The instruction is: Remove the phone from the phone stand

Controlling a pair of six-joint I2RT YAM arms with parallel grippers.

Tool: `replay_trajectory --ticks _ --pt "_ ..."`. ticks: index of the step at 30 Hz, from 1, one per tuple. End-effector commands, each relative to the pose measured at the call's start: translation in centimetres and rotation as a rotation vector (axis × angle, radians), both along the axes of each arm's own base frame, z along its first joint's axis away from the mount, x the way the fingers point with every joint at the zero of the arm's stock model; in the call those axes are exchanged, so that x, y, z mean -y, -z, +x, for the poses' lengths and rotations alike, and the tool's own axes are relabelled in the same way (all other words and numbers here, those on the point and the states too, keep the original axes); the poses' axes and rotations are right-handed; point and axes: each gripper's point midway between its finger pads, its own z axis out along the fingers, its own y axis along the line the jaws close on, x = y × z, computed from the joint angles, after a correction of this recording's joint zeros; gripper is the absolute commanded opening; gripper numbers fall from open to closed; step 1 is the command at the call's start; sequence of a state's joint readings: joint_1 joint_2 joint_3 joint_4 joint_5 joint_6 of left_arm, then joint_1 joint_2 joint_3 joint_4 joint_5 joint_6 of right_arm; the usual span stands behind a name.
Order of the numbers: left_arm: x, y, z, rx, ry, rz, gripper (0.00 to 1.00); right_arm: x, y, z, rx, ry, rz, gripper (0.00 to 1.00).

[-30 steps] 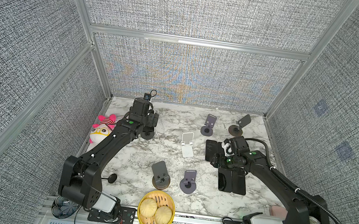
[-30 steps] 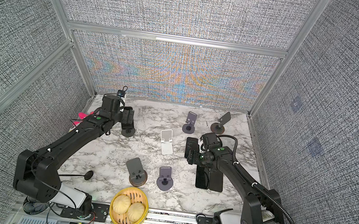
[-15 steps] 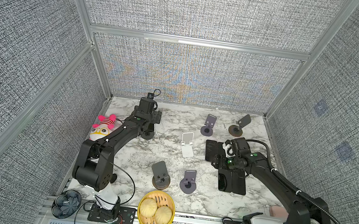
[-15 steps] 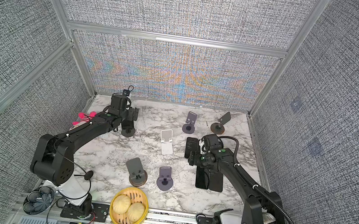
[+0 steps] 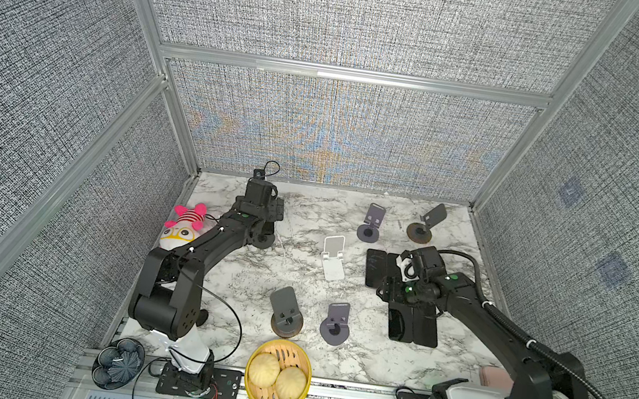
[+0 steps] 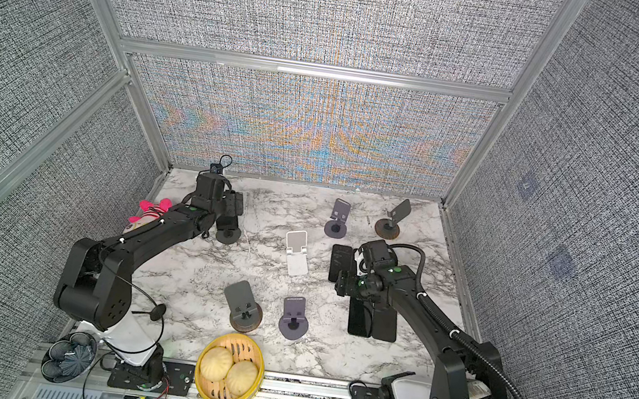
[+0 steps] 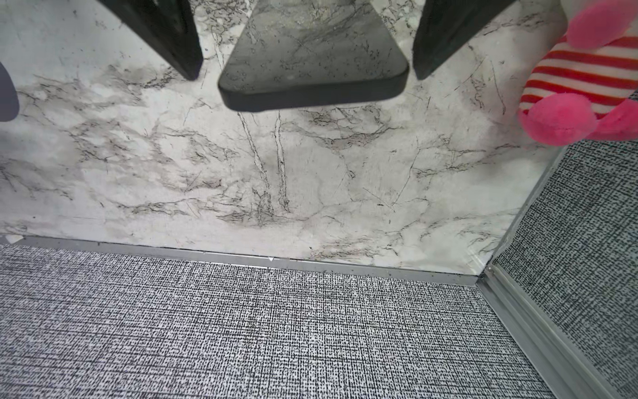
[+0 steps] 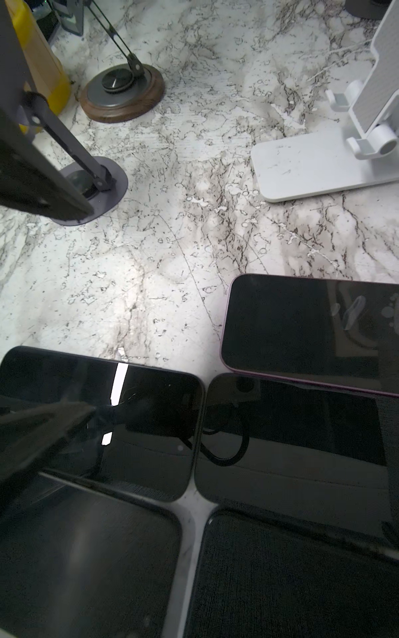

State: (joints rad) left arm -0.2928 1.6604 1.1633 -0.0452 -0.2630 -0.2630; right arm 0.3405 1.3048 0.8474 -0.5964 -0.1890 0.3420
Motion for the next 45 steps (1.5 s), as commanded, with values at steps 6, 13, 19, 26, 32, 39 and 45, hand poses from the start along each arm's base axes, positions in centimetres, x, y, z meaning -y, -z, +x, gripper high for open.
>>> replay_trajectory --ticks 6,13,19,26,32,39,45 --pt "-0.4 -0.5 0.5 0.017 -0.027 -0.001 0.81 -0.1 -0.5 0.0 0.028 0.014 0.021 0.82" --pt "-0.8 -0.3 0.2 0.007 -0.036 0.011 0.74 0.0 -0.6 0.0 0.028 0.014 0.019 0.81" --pt "-0.8 -0.2 0.1 0.002 -0.038 0.004 0.69 0.0 -0.9 0.0 0.034 0.016 0.021 0.81" --pt "-0.8 -1.6 -0.3 -0.033 -0.029 0.017 0.67 0.0 -1.1 0.0 0.034 0.009 0.019 0.81" --pt "-0.4 -1.5 -0.5 -0.063 -0.008 0.015 0.66 -0.3 -1.2 0.1 0.032 -0.013 0.030 0.81" --pt "0.5 -3.0 -0.6 -0.071 0.032 -0.035 0.64 -0.7 -2.1 0.5 0.082 -0.056 0.049 0.80" --pt "1.7 -5.2 -1.1 -0.128 0.091 -0.074 0.61 -2.1 -4.6 1.8 0.160 -0.144 0.110 0.81"
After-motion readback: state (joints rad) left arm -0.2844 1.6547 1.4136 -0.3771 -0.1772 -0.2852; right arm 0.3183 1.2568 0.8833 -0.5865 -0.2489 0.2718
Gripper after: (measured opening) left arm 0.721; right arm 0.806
